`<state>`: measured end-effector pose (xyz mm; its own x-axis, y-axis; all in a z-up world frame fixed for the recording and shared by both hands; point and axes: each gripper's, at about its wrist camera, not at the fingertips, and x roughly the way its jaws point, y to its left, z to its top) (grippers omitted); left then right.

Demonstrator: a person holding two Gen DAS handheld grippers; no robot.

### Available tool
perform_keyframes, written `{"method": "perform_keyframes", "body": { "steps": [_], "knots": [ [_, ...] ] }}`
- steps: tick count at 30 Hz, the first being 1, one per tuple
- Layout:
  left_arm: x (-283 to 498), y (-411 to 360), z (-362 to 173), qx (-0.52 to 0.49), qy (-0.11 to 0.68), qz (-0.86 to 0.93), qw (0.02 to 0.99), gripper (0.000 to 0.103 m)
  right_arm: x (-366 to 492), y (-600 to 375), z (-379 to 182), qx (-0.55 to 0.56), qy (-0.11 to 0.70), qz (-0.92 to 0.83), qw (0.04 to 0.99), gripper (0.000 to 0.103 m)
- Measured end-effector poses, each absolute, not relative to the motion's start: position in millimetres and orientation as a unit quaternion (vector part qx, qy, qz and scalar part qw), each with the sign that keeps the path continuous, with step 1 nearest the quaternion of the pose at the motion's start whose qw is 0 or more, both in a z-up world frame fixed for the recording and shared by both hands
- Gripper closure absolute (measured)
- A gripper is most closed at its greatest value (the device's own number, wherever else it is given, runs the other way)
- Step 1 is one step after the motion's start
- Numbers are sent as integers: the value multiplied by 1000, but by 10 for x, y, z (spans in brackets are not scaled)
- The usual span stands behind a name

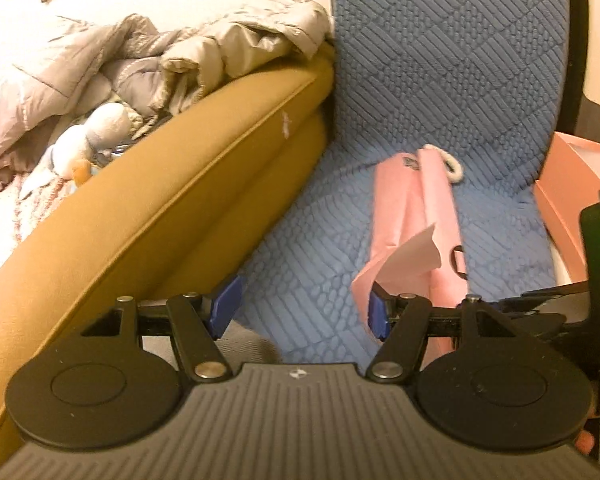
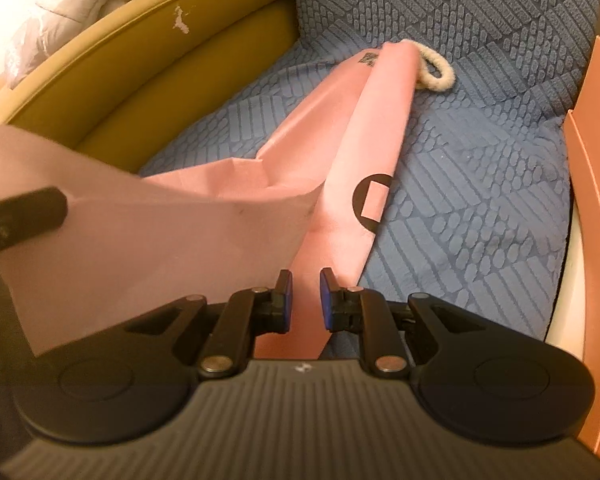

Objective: Organize objects

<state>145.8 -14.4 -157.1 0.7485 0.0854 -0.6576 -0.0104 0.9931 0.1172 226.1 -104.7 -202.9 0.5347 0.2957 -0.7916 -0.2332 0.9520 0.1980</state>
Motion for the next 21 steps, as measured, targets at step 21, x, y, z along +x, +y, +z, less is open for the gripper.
{"method": "perform_keyframes", "body": {
  "steps": [21],
  "knots": [
    [1972,26,-1739,60,364,63,928,34,2235,-1035,-2022,41,447,143,882,86]
  ]
}}
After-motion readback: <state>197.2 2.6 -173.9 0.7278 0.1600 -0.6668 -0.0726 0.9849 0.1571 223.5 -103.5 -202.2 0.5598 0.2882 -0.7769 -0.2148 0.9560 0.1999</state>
